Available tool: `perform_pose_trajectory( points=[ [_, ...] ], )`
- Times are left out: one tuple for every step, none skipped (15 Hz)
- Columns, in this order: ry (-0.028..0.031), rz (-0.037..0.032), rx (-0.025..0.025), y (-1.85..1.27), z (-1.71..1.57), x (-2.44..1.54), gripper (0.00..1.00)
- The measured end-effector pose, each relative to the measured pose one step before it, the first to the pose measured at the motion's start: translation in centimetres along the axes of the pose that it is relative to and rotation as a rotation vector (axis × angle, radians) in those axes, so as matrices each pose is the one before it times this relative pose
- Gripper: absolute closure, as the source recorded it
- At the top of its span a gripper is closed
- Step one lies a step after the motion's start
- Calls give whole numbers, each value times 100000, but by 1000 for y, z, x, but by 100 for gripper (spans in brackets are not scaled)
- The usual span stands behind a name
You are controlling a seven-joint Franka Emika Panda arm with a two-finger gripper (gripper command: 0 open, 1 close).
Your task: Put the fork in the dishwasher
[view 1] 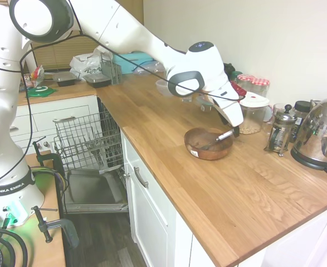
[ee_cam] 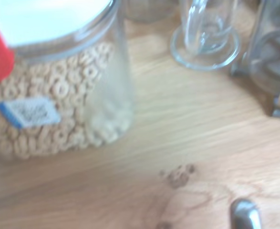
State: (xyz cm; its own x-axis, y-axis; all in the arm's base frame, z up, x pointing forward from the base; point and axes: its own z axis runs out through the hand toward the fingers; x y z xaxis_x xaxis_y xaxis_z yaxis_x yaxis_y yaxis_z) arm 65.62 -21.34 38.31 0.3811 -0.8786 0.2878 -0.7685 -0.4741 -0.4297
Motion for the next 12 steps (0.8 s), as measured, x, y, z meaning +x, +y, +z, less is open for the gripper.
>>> perform_pose_trajectory(
  points=[
    [36,677,-210,326,74,266,100],
    [-111,470,-203,222,136,132,100],
    [-171,166,-87,30,191,-7,100],
    [-173,-26,-89,-25,206,-60,100],
    [-130,-57,67,-88,121,-66,100],
    [-15,-42,81,-62,17,-19,100],
    [66,-53,101,-59,-35,13,100],
    [1,-100,82,-72,-15,-32,100],
    [-8,-4,-6,-4,6,-8,100],
    [6,12,-2,6,-2,7,100],
    [5,7,-2,3,-1,4,100],
    [-20,-58,24,-30,4,-31,100]
  ],
)
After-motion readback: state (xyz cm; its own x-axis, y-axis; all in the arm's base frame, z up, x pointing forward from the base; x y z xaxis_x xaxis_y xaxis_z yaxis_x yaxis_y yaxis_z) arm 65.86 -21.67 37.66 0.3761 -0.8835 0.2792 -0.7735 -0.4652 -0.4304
